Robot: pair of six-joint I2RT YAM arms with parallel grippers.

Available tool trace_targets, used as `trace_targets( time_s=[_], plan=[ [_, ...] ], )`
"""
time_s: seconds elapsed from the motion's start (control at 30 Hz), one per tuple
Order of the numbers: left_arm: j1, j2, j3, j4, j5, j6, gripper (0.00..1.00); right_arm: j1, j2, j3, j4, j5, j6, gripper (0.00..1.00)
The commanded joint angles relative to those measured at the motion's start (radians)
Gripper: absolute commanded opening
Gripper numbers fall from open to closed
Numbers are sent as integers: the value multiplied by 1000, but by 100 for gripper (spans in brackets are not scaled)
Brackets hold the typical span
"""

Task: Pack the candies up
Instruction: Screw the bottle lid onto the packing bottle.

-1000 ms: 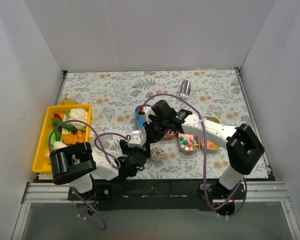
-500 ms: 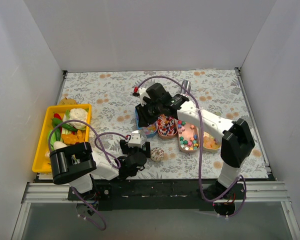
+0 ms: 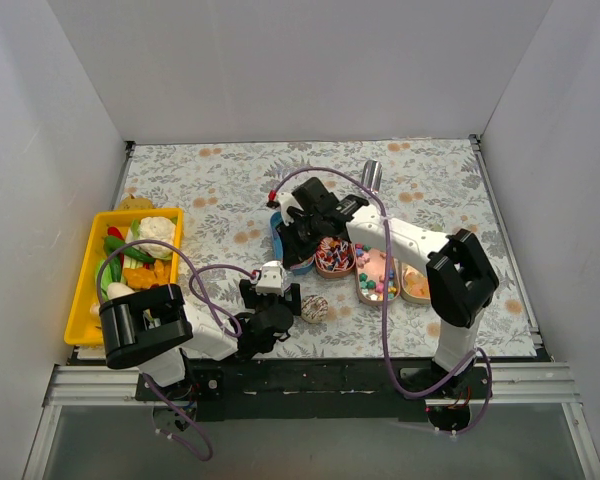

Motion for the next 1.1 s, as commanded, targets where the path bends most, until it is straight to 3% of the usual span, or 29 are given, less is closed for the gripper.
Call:
trace_targets(
  time_s=[0.0, 0.13, 0.37, 0.53, 0.57, 0.63, 0.7, 0.87, 1.07],
  plan=[
    [3, 64, -39, -204, 160, -92, 79, 20, -46, -80, -21, -54, -7, 13],
    [3, 74, -29, -216, 157, -95, 79, 25, -86, -146, -16, -77, -18, 6],
    [3, 94, -16, -232, 160, -107, 80, 52, -134, -246, -1, -136, -21, 4],
    [3, 58, -18, -236, 152, -98, 85, 55, -184, -243, -1, -22, 50, 6],
    [3, 48, -15, -241, 154, -90, 87, 54, -187, -228, -7, 7, 60, 15],
    [3, 7, -10, -261, 157, -73, 96, 52, -200, -168, -28, 80, 83, 23],
    [1, -28, -7, -274, 160, -55, 98, 52, -203, -127, -47, 152, 100, 37],
    [1, -205, 8, -337, 201, 14, 98, 38, -223, -41, -96, 229, 133, 55],
    [1, -471, 36, -517, 235, 7, 98, 18, -282, -51, -102, 260, 183, 68]
  ],
)
